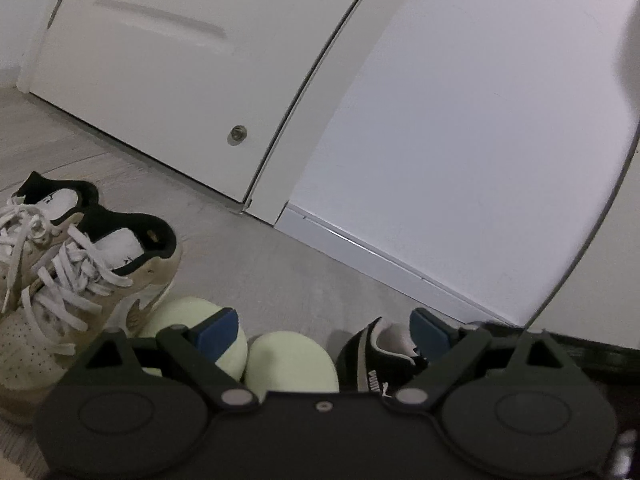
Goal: Organize scattered shoes
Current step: 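Lift and carry the Puma sneakers with the right tool toward the grey slides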
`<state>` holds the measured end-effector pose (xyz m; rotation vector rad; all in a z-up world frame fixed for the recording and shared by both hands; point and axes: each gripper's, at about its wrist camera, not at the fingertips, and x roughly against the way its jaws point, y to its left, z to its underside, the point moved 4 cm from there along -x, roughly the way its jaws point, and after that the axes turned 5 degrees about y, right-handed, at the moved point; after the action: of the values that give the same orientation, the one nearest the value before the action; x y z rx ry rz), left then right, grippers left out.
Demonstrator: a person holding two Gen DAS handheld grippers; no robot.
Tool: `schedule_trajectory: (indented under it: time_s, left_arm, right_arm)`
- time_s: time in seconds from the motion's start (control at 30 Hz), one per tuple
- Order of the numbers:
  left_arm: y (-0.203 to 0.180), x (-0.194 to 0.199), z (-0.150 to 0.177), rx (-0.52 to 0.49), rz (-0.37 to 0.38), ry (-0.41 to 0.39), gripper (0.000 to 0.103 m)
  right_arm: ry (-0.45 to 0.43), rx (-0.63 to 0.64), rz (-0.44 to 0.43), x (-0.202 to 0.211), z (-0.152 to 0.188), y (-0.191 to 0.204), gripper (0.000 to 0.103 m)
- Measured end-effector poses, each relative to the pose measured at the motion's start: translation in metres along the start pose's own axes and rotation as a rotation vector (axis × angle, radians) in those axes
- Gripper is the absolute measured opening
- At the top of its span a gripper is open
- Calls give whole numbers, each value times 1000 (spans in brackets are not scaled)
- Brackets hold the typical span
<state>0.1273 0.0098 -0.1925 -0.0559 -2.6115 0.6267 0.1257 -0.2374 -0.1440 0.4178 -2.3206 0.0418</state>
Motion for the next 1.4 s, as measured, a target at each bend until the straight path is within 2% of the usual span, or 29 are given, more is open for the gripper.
schedule_trajectory:
  time_s: [0.1,0.23,0.37,0.43,0.47,0.53,0.63,0.67,0.8,0.97,1.07,1.2,1.4]
  left_arm:
    - [1,-2,-1,13,14,-1,94]
    - [3,-6,-3,31,36,6,94]
    - [2,-13,-4,41,56,24,94]
    - [1,-16,-4,44,63,29,94]
    - [1,-17,-4,45,64,31,94]
    - [2,-19,-5,50,67,31,94]
    - [2,-20,-6,60,69,29,94]
    - [2,-20,-6,61,69,29,94]
    - [2,-18,-6,57,62,22,94]
    - [2,-18,-5,54,49,14,94]
    - [2,-16,-5,43,36,0,94]
    - [2,-13,-5,42,31,-19,94]
    - [1,-10,-3,22,21,-35,94]
  right_arm:
    - [162,-47,-21,-48,-8,-4,81]
    - [300,-86,15,-97,-12,-1,79]
    - [400,-68,26,-136,-17,6,75]
    - [414,-45,68,-147,-17,10,67]
    - [417,-37,105,-152,-15,12,67]
    - [348,-47,150,-153,-10,17,55]
    - [256,-46,149,-143,-6,19,35]
    - [218,-34,146,-138,-2,20,34]
    - [-2,5,129,-101,11,25,33]
    - [-228,64,138,-45,20,35,33]
    - [-404,122,233,4,24,37,33]
    - [-562,108,311,47,22,35,34]
    - [-737,99,415,112,6,12,34]
